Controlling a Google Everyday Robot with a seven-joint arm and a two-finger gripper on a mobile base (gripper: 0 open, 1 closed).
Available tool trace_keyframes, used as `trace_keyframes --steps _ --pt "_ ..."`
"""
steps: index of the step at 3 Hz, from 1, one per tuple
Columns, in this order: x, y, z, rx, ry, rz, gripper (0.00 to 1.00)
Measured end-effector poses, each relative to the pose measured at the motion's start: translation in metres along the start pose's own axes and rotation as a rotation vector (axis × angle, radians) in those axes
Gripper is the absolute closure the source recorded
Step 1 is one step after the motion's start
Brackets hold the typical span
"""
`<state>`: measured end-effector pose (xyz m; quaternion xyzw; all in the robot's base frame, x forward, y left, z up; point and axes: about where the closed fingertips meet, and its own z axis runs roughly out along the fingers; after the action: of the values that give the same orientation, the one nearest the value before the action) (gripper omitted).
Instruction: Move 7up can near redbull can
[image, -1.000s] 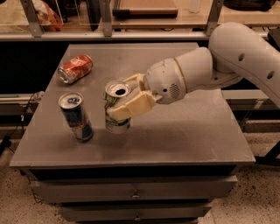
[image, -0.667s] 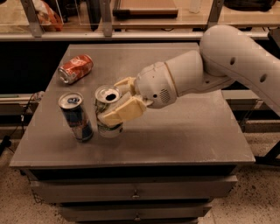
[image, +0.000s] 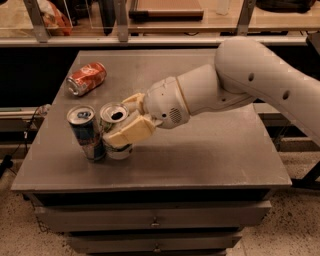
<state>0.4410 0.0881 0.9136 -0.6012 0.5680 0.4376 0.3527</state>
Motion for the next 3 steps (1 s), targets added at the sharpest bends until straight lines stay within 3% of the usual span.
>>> trace_keyframes --steps 1,3 --pt "0.0063 -0.0079 0.0108 0.013 0.009 0.020 0.53" --pt "0.0124 -0.0130 0.0185 0.004 0.014 0.038 0.07"
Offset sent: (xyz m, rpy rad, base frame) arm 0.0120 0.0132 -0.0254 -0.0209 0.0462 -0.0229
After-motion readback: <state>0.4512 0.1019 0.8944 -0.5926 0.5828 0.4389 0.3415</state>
